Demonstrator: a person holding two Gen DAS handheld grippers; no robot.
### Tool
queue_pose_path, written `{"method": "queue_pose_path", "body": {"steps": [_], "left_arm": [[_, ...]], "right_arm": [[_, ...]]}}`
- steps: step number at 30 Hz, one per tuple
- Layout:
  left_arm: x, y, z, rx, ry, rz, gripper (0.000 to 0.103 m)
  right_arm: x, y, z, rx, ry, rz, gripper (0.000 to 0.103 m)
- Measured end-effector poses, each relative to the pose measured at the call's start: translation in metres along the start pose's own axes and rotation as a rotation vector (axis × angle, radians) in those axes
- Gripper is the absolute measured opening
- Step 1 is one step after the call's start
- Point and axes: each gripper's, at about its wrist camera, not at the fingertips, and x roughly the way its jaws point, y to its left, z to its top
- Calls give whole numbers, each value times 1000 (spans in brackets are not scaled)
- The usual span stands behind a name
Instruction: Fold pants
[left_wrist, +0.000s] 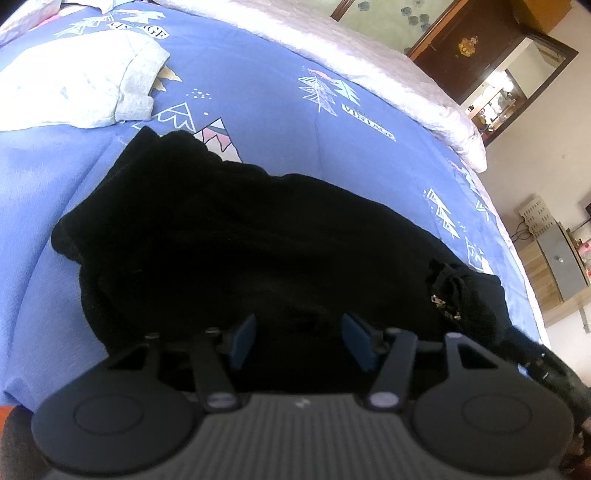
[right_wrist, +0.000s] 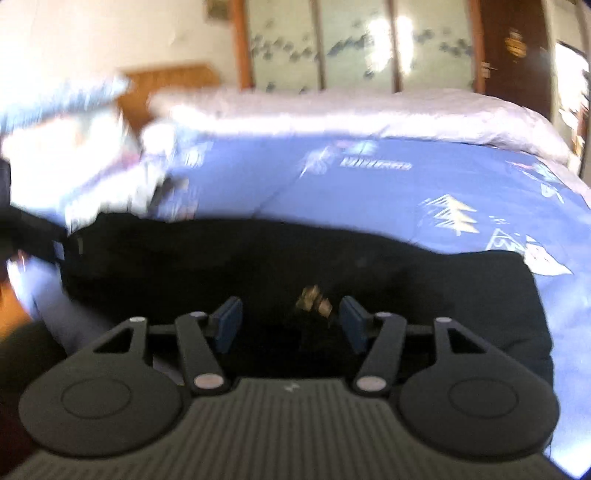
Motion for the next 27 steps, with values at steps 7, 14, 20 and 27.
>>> {"method": "queue_pose_path", "body": {"steps": [7, 14, 20, 27], "left_arm": [[12, 3, -4, 37, 40, 36, 54], [-37, 14, -1, -5, -77, -81, 61], [-75, 61, 2, -152, -209, 9, 73], [-59, 100, -15, -332, -155, -34, 82]], "right_arm": [[54, -26, -31, 138, 112, -124, 21], [31, -23, -21, 213, 73, -89, 24], [36, 5, -14, 124, 49, -35, 25], [73, 63, 35, -16, 28, 124, 25]]}}
